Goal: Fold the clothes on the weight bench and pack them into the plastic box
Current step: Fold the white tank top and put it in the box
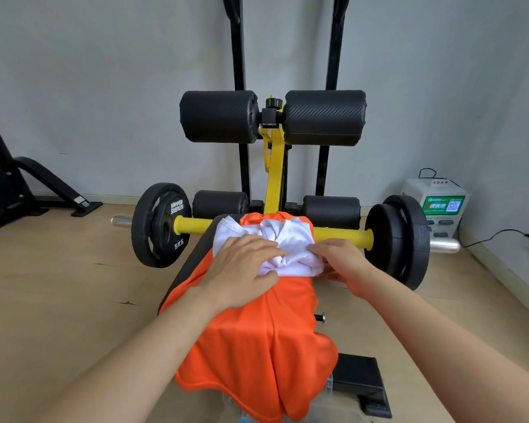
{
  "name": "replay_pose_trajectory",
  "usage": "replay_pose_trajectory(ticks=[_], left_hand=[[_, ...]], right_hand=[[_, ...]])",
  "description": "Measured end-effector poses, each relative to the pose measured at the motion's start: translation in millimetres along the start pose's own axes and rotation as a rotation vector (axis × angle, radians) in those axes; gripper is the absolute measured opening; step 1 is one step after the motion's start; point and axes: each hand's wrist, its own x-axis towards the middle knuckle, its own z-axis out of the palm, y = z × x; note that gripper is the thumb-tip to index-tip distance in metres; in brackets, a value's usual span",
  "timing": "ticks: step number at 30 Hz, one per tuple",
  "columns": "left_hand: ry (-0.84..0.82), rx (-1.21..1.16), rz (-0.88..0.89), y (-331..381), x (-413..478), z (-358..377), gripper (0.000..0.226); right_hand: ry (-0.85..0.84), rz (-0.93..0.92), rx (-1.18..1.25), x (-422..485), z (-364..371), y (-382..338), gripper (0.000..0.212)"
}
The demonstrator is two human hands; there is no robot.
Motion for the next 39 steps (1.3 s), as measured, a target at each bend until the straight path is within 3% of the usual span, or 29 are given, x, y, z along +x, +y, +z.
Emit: replay_pose_trajectory(ticks=[4,7,9,11,14,18,23,27,31,34,39], left_hand=[[-0.038,-0.055,-0.046,-8.3,-11.9,0.4,0.047],[-0.112,-0.103,-0.006,-9.0,-14.9,-2.8,0.043],[-0.112,-0.259,0.025,-7.3,-17.4,-7.7,0.039],[-0.022,-0.334,-0.052,-10.5,-21.8,-14.7,0.043],[0.198,-0.194,-0.247,-28.9,-28.8,-24.8,0.039],[0.147,-0.227,-0.440,-42.9,-38.0,-34.1,0.035],[0.066,-0.374,-0.286,-45.2,-53.8,-30.1,0.031],[0.045,-0.478,-0.229,-43.5,-59.9,-34.6,0.034],[0.177,-0.420,-0.295,-54.4,-68.1,-45.5,0.029],[0.250,-0.394,-0.308,-56.8,-67.9,-49.6,0.027],[0.059,-0.270,-0.214,-48.8,-52.6,-44.3,0.059]], right_hand=[[-0.054,0.073,0.163,-2.8,3.5,-8.2,0.019],[0.002,-0.121,0.116,-4.7,11.2,-17.2,0.024],[0.014,-0.249,0.048,-8.5,19.6,-25.1,0.013],[-0.013,-0.323,0.032,-13.3,28.4,-32.9,0.010],[-0.014,-0.372,0.029,-13.7,40.7,-40.5,0.016],[0.051,-0.431,-0.002,-8.3,58.4,-47.7,0.017],[0.066,-0.534,-0.019,-11.0,85.1,-57.8,0.025],[-0.087,-0.732,-0.202,-18.9,98.4,-51.8,0.027],[-0.297,-0.753,-0.389,-23.6,92.8,-38.5,0.016],[-0.349,-0.832,-0.481,-30.6,89.9,-34.1,0.018],[-0.366,-0.946,-0.502,-35.6,90.1,-33.1,0.017]])
